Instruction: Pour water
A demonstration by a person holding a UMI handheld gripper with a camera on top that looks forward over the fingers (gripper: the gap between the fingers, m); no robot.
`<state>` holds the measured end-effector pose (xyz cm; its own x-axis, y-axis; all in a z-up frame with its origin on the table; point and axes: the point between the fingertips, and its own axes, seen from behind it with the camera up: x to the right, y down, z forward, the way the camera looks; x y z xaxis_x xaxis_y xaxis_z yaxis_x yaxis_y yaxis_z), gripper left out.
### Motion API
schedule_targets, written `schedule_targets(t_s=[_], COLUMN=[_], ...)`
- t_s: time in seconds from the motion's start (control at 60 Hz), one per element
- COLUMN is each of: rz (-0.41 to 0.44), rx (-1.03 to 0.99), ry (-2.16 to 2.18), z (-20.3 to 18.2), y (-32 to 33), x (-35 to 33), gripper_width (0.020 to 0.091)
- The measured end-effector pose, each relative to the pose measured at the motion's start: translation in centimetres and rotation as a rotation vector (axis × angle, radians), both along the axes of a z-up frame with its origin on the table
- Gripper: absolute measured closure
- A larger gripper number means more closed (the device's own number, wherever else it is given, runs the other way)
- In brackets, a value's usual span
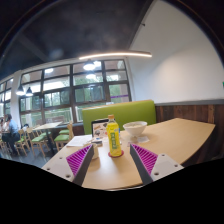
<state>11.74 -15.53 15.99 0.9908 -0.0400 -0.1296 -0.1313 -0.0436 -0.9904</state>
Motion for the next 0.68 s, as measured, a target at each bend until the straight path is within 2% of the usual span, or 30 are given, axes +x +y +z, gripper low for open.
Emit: schedule_targets(t_s=[0.283, 0.683], rz=[0.031, 0.024], rx=[0.011, 0.003], ry=[0.018, -0.004], z=[0.26, 0.11], y=[-0.11, -0.06], x=[-0.70, -0.62], gripper_width=[0.0281, 0.0278])
